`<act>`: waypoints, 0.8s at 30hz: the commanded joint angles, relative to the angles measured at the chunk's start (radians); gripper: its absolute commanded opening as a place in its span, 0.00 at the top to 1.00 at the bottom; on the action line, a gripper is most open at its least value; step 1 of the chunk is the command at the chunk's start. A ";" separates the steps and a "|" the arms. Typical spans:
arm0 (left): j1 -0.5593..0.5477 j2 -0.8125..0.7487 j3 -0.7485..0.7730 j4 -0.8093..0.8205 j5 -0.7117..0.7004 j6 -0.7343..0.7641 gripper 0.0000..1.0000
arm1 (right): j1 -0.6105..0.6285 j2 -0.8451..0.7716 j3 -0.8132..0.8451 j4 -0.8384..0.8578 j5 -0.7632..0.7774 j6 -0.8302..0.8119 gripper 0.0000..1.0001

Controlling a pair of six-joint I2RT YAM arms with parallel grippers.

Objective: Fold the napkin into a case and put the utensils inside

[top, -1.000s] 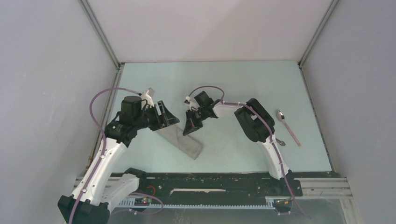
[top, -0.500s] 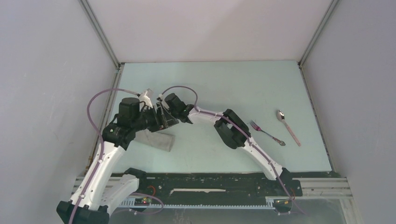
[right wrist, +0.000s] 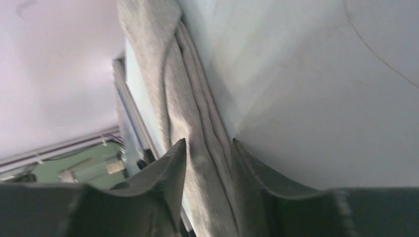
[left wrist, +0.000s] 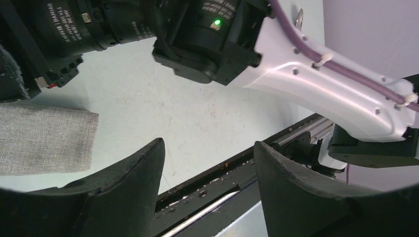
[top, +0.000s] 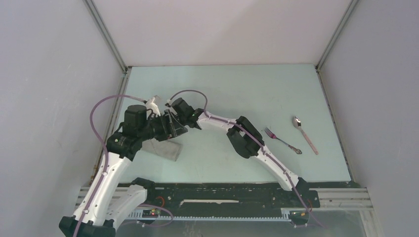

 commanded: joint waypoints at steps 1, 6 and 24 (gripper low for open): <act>-0.002 -0.043 0.052 0.006 0.004 0.045 0.28 | -0.031 -0.226 -0.018 -0.224 0.064 -0.146 0.49; -0.002 -0.052 0.038 0.040 0.037 0.059 0.28 | -0.088 -0.565 -0.333 -0.308 0.157 -0.297 0.36; -0.045 0.022 -0.145 0.235 0.155 -0.043 0.28 | -0.970 -1.379 -1.459 -0.339 0.384 0.084 0.24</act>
